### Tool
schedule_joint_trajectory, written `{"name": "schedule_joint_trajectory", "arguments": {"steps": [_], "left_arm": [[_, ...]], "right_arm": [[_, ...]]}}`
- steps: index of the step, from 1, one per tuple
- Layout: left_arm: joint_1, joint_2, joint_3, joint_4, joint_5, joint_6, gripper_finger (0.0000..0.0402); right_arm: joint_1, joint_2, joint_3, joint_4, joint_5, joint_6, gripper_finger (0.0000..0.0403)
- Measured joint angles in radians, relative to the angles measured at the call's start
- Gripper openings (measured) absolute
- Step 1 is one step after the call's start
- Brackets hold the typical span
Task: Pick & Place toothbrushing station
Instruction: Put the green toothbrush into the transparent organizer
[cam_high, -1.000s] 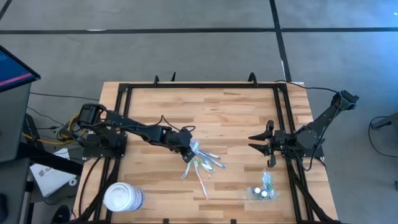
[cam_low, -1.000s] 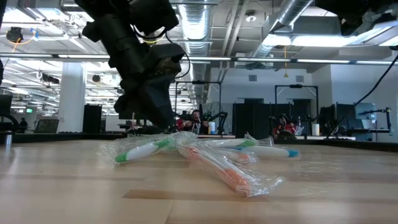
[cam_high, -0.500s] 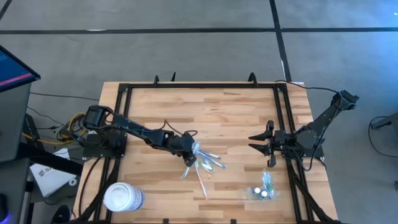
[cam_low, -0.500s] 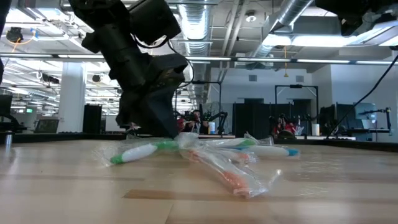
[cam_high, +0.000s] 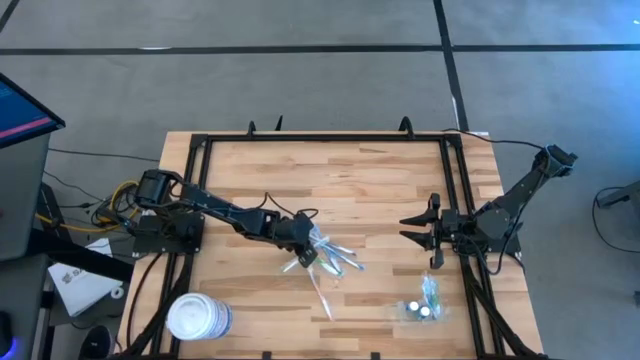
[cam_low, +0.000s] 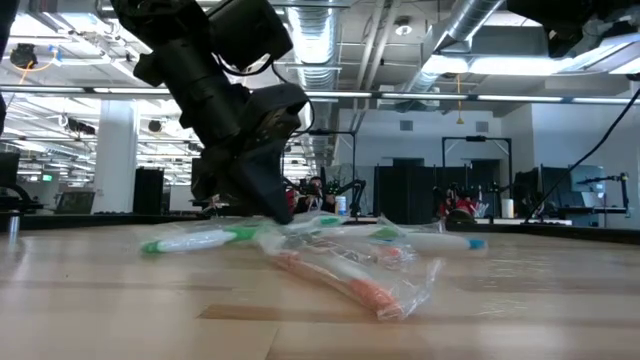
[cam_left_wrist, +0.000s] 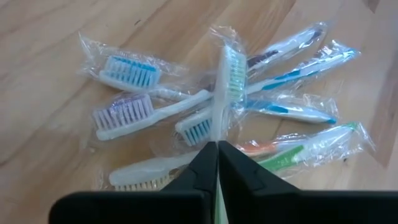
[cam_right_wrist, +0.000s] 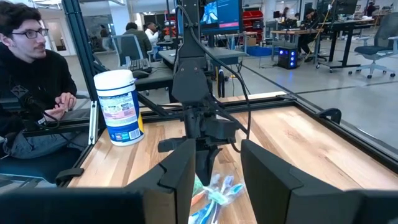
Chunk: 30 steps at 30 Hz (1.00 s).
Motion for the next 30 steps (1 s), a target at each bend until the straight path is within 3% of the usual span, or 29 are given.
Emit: {"name": "schedule_joint_trajectory", "arguments": {"steps": [16, 30], "left_arm": [[-0.005, -0.001, 0.0, 0.086, -0.006, 0.042, 0.0], [-0.005, -0.001, 0.0, 0.358, -0.009, 0.172, 0.0]], "right_arm": [[0.0, 0.0, 0.0, 0.0, 0.0, 0.0, 0.012], [0.0, 0.0, 0.0, -0.001, 0.0, 0.0, 0.012]]}}
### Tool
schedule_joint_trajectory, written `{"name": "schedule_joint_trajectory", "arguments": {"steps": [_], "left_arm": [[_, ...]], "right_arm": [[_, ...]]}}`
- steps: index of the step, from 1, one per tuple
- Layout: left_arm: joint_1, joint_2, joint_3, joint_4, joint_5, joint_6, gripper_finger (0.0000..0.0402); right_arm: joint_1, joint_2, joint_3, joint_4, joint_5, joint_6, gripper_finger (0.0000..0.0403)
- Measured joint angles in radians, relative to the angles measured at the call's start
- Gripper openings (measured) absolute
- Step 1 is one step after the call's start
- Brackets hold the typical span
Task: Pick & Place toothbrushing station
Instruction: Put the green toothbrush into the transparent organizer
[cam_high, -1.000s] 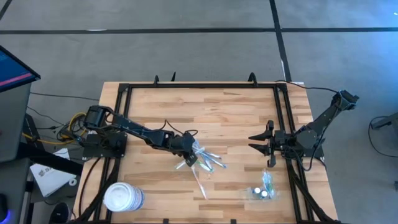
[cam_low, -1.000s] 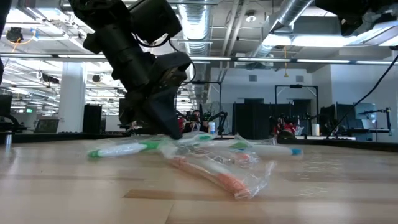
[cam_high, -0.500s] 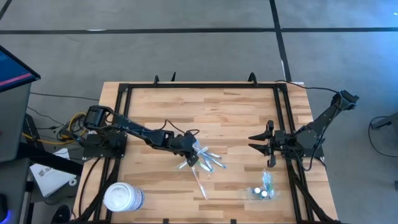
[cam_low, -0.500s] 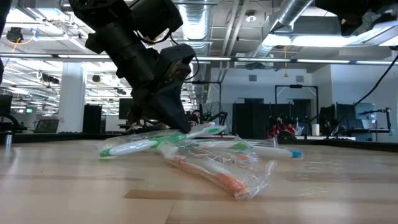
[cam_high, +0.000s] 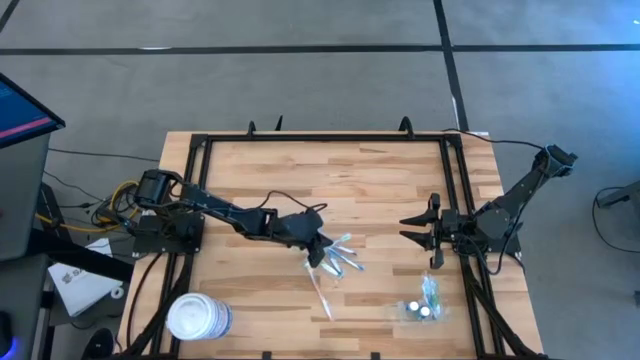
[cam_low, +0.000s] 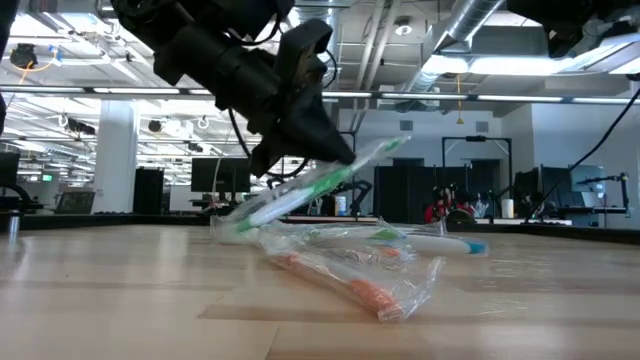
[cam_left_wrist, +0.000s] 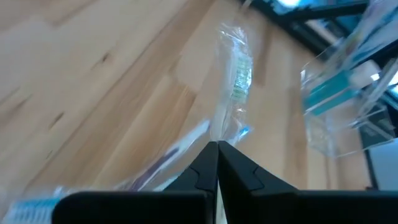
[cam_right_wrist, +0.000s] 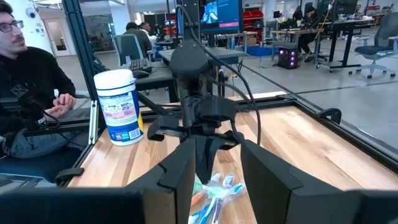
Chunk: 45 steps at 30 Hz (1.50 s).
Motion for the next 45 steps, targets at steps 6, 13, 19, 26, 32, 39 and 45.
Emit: {"name": "schedule_joint_trajectory", "arguments": {"steps": [6, 13, 19, 26, 32, 39, 45], "left_arm": [[0.0, 0.0, 0.0, 0.109, 0.0, 0.048, 0.0], [0.007, 0.0, 0.0, 0.258, -0.002, 0.1, 0.0], [0.022, 0.0, 0.0, 0.374, -0.006, 0.145, 0.0], [0.031, 0.0, 0.0, 0.494, -0.017, 0.182, 0.0], [0.03, -0.001, 0.001, 0.586, -0.034, 0.233, 0.0], [0.027, 0.0, 0.037, 0.617, -0.05, 0.288, 0.0], [0.022, 0.0, 0.091, 0.617, -0.045, 0.338, 0.0]], "right_arm": [[0.0, 0.0, 0.0, 0.0, 0.0, 0.0, 0.012], [0.0, 0.0, 0.0, 0.0, 0.0, 0.0, 0.012], [-0.001, 0.0, 0.0, 0.0, 0.0, 0.0, 0.012], [-0.001, 0.0, 0.0, 0.0, 0.0, 0.0, 0.012], [-0.001, 0.0, 0.0, 0.001, 0.0, 0.0, 0.012], [-0.001, 0.0, 0.0, 0.024, 0.0, -0.009, 0.012], [-0.001, 0.0, 0.0, 0.028, 0.0, -0.01, 0.012]]}}
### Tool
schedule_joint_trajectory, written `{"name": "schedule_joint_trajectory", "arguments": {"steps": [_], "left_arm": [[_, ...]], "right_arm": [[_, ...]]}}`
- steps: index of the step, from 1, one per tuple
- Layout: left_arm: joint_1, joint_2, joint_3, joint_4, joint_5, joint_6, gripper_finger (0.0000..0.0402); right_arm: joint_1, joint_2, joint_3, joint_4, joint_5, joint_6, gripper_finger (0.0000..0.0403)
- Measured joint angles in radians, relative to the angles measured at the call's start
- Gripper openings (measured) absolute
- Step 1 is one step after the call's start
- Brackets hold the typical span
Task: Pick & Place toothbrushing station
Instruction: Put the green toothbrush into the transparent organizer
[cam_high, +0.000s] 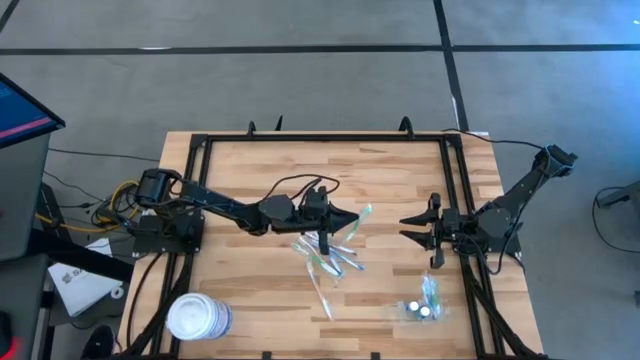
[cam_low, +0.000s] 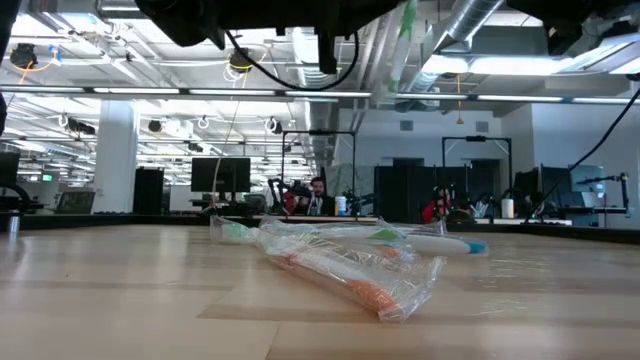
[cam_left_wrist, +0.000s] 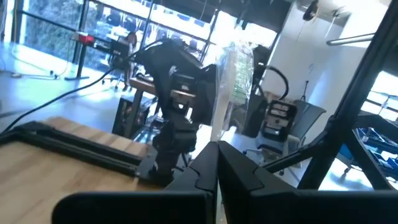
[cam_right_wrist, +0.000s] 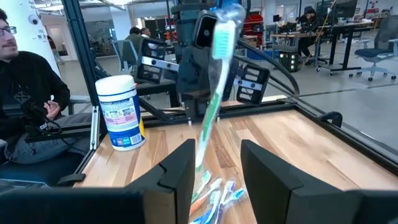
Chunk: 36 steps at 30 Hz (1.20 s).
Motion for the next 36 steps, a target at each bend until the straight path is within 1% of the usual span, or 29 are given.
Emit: {"name": "schedule_joint_trajectory", "arguments": {"steps": [6, 9, 14, 16, 22, 28, 36], "left_arm": [[0.0, 0.0, 0.005, -0.004, -0.002, 0.02, 0.0], [-0.001, 0.022, 0.021, 0.001, -0.005, 0.02, 0.0], [-0.002, 0.101, 0.094, 0.0, 0.003, 0.024, 0.0], [0.003, 0.131, 0.124, -0.003, 0.013, 0.024, 0.0], [0.007, 0.192, 0.198, 0.0, 0.029, 0.034, 0.0], [0.007, 0.251, 0.266, 0.0, 0.035, 0.049, 0.0], [0.007, 0.283, 0.317, -0.004, 0.054, 0.05, 0.0]], "right_arm": [[0.0, 0.0, 0.0, 0.012, 0.0, -0.009, 0.012], [0.0, 0.0, 0.0, 0.018, 0.0, -0.024, 0.012], [-0.016, 0.0, 0.0, 0.018, -0.005, -0.026, 0.012], [-0.022, 0.0, 0.0, 0.014, -0.024, -0.025, 0.012], [-0.036, 0.0, 0.0, 0.008, -0.051, -0.025, 0.012], [-0.051, 0.0, 0.0, 0.011, -0.052, -0.023, 0.012], [-0.052, 0.012, 0.0, 0.012, -0.052, -0.024, 0.012]]}}
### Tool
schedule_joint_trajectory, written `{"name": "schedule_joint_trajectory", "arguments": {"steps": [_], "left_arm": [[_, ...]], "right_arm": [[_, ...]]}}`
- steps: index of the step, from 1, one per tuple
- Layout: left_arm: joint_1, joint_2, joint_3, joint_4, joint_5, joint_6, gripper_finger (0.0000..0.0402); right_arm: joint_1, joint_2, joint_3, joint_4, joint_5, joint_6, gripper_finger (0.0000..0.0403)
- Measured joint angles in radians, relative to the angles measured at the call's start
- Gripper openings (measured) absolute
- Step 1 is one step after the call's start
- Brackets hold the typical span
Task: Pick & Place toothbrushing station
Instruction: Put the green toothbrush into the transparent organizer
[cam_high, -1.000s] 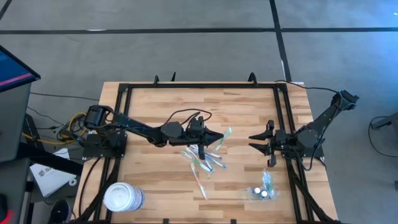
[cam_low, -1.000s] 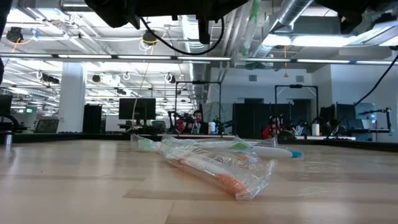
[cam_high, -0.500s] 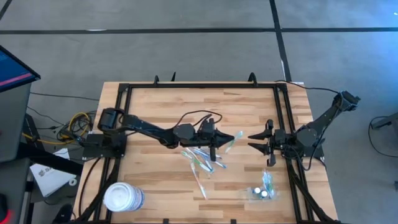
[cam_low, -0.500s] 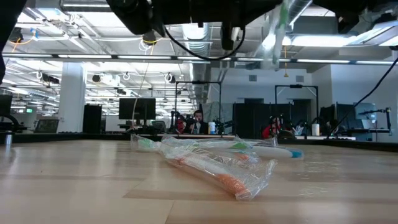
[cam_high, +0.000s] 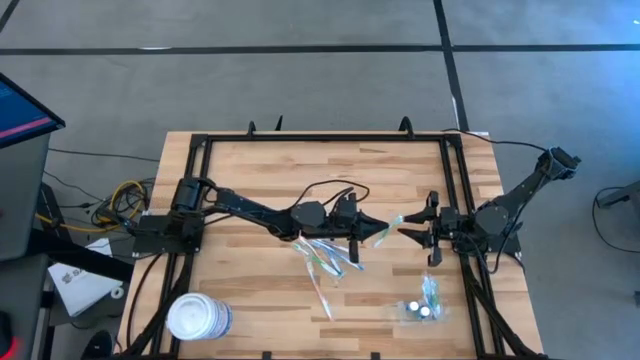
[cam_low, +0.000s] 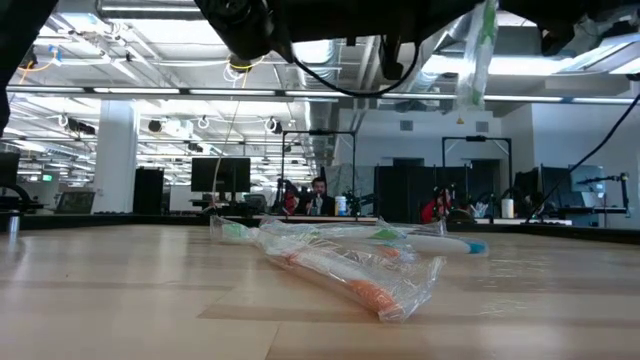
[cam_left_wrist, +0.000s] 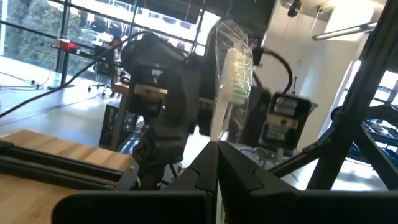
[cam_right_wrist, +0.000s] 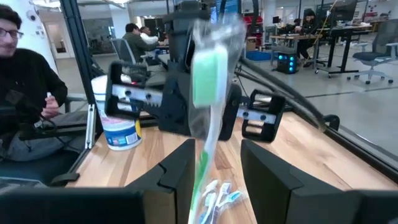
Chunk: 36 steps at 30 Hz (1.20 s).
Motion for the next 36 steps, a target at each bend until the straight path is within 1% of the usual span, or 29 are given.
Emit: {"name": "schedule_joint_trajectory", "arguments": {"steps": [9, 16, 20, 25, 28, 30, 32, 33, 36], "left_arm": [[-0.001, 0.0, 0.002, -0.01, 0.0, 0.004, 0.0], [-0.001, 0.0, 0.002, -0.01, -0.001, 0.02, 0.0], [-0.001, 0.0, 0.002, -0.012, -0.001, 0.022, 0.0], [-0.001, 0.0, 0.002, -0.018, -0.001, 0.022, 0.0], [-0.001, 0.0, 0.002, -0.019, -0.001, 0.022, 0.0], [-0.001, 0.0, 0.002, -0.02, -0.001, 0.022, 0.0], [-0.001, 0.0, 0.002, -0.02, 0.001, 0.022, 0.0], [-0.002, 0.0, 0.002, -0.02, 0.0, 0.022, 0.0], [-0.002, 0.0, 0.002, -0.02, 0.0, 0.022, 0.0001]], "right_arm": [[-0.037, 0.042, 0.0, 0.063, -0.004, -0.018, 0.012], [-0.096, 0.09, 0.0, 0.124, -0.102, -0.019, 0.012], [-0.12, 0.109, 0.0, 0.166, -0.105, -0.041, 0.012], [-0.124, 0.108, 0.0, 0.173, -0.106, -0.052, 0.0117], [-0.124, 0.108, 0.0, 0.173, -0.138, -0.052, 0.0095], [-0.124, 0.108, 0.0, 0.174, -0.181, -0.052, 0.0065], [-0.124, 0.108, 0.0, 0.176, -0.201, -0.055, 0.0026], [-0.124, 0.108, 0.0, 0.179, -0.209, -0.062, 0.0016], [-0.124, 0.108, 0.0, 0.179, -0.211, -0.066, 0.0016]]}}
